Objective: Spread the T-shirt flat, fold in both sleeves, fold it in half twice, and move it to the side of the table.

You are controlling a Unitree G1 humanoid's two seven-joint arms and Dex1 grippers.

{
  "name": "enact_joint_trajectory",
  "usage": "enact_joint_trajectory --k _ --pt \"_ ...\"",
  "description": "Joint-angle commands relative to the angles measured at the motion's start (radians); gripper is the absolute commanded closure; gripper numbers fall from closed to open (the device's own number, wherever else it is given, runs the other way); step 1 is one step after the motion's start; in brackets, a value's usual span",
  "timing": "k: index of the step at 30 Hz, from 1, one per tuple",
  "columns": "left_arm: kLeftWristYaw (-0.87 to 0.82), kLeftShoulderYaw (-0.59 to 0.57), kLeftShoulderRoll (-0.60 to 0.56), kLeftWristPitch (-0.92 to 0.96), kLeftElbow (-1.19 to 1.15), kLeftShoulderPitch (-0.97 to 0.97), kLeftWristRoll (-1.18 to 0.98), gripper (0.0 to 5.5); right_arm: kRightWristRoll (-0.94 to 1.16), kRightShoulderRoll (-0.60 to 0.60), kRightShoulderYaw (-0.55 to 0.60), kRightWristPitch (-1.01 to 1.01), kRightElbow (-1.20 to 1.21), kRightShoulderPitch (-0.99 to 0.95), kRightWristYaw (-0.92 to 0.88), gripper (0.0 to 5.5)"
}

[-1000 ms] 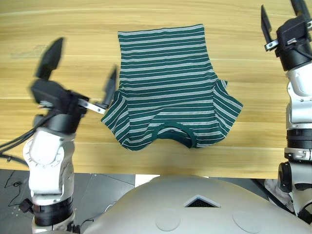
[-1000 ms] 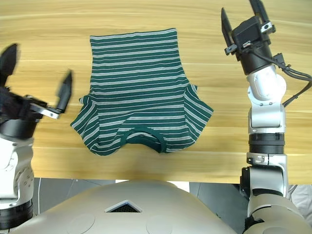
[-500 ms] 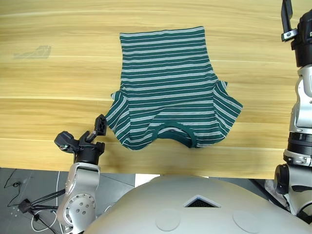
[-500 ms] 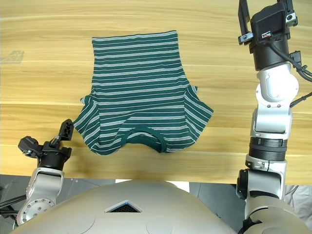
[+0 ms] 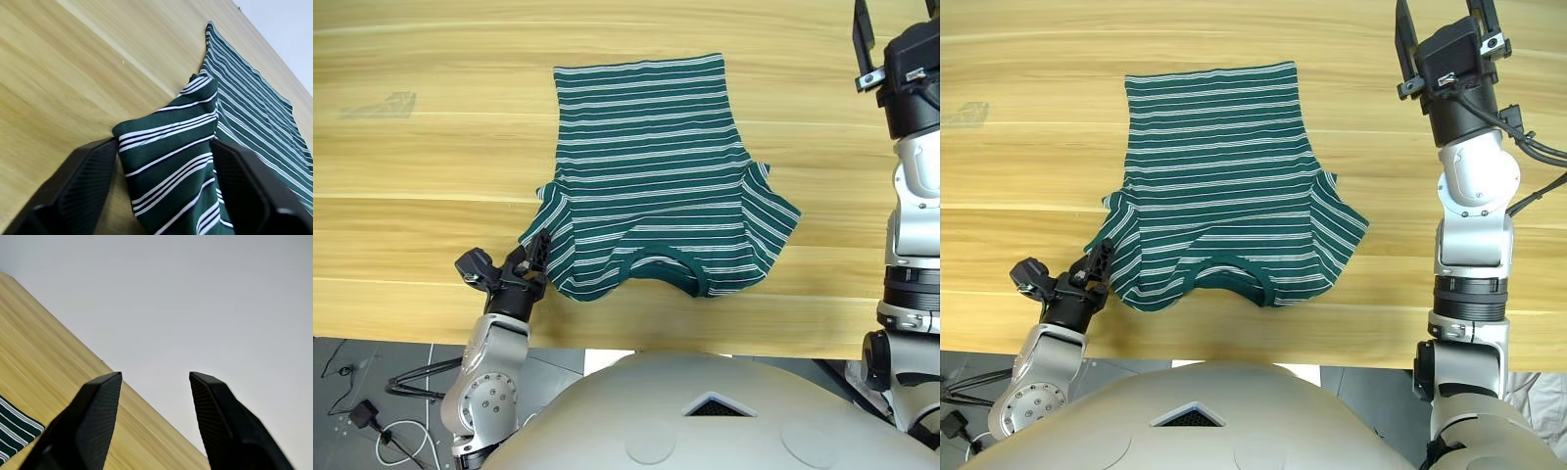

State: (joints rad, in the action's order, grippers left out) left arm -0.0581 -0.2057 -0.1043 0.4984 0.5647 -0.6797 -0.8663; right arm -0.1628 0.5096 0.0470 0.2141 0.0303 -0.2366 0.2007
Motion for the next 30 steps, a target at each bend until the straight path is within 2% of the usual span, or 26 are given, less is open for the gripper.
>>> enact_joint_trajectory --k 1,17,25,30 --pt "-0.024 -0.003 0.02 0.026 -0.07 0.003 0.028 2.62 -0.008 -0.001 -0.001 0.012 -0.021 -0.007 0.006 2.93" --pt "-0.012 -0.001 0.051 -0.025 -0.091 0.021 0.145 5.41 -0.034 -0.007 -0.027 0.038 -0.076 0.008 0.003 2.93" --pt "0.004 0.008 0.052 -0.058 -0.06 0.028 0.209 5.49 -0.043 -0.014 -0.041 0.045 -0.094 0.01 0.002 2.93" --pt "0.013 0.041 0.039 -0.115 0.051 0.016 0.311 5.49 -0.049 -0.017 -0.042 0.052 -0.102 0.016 -0.001 2.93"
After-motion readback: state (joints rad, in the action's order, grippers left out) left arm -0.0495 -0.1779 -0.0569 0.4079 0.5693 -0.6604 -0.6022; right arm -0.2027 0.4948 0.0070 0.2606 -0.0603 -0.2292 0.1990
